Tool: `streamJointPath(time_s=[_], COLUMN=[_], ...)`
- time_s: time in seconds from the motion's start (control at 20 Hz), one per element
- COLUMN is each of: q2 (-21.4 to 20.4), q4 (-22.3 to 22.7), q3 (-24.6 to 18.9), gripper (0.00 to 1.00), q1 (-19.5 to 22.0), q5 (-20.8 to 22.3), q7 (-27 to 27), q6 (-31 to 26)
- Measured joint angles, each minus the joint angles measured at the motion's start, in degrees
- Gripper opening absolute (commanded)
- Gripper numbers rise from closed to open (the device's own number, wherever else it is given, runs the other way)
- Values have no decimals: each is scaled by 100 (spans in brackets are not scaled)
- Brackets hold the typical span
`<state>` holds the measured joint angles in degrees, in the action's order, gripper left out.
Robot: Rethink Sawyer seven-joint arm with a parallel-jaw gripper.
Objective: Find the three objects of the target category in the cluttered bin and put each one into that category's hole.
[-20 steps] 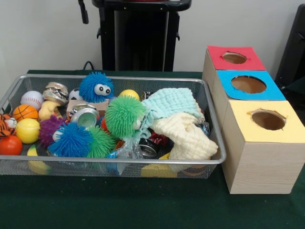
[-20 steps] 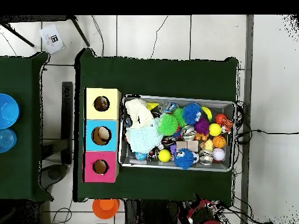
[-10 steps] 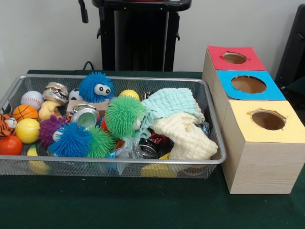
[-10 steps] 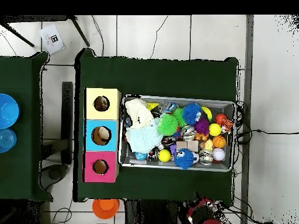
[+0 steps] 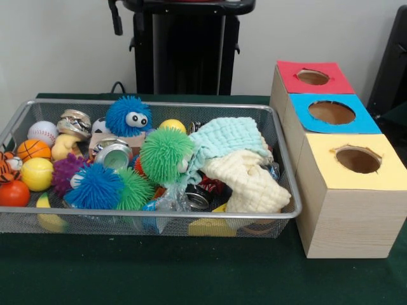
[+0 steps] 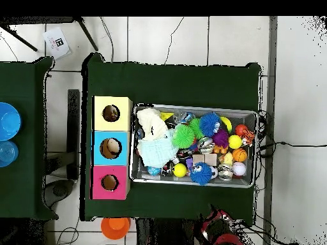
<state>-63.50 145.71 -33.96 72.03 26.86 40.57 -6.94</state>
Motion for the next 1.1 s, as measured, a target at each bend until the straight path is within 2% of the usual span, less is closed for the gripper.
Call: streamJointPath(time_s=[0.15, 0.45, 0.7, 0.85, 0.95, 1.05, 1.1], q2=[225, 1071, 1822, 2019, 2204, 2270, 2364], q4=[-238, -1192, -2256, -2623, -3041, -3221, -3538], q3=[212, 787, 1077, 1105, 1124, 1125, 1132], gripper=[100, 100, 100, 100, 100, 100, 100], q1=[-313, -1133, -1550, -1614, -1672, -1689, -1719], q5=[8, 73, 78, 79, 81, 81, 86], q7=[0, 0, 0, 0, 0, 0, 0], q6=[-9, -190, -863, -1229, -1696, -1911, -2323])
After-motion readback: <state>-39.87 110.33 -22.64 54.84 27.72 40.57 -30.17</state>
